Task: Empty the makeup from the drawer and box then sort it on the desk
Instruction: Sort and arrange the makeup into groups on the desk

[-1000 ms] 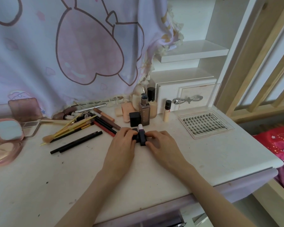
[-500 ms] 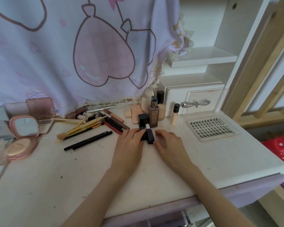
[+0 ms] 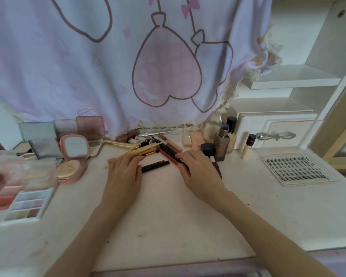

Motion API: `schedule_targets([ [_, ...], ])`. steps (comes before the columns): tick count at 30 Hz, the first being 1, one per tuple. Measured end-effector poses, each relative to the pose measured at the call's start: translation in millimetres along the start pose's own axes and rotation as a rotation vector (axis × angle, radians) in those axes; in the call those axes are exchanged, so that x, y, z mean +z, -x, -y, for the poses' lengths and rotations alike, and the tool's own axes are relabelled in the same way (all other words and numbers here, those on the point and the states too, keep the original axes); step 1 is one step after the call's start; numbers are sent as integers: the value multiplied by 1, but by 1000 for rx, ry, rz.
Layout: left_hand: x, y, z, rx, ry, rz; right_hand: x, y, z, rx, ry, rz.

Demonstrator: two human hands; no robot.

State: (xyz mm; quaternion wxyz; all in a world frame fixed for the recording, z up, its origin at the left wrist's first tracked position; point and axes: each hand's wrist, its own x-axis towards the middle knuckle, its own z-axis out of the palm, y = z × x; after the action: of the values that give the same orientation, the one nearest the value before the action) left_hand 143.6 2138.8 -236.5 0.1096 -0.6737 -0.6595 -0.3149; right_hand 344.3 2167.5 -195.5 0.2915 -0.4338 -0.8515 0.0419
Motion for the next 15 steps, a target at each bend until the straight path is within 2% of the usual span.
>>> schedule_targets([
  [3, -3, -9, 23, -122, 29, -37, 17, -36, 9, -44, 60, 116],
  [6, -1, -13, 30, -169, 36, -81, 34, -70, 12, -38, 120, 159],
  [11, 2, -10, 34, -120, 24, -115, 54, -115, 19, -91, 291, 266],
  [15, 2, -8, 35, -130, 7, -118, 63, -135, 26, -121, 319, 409],
])
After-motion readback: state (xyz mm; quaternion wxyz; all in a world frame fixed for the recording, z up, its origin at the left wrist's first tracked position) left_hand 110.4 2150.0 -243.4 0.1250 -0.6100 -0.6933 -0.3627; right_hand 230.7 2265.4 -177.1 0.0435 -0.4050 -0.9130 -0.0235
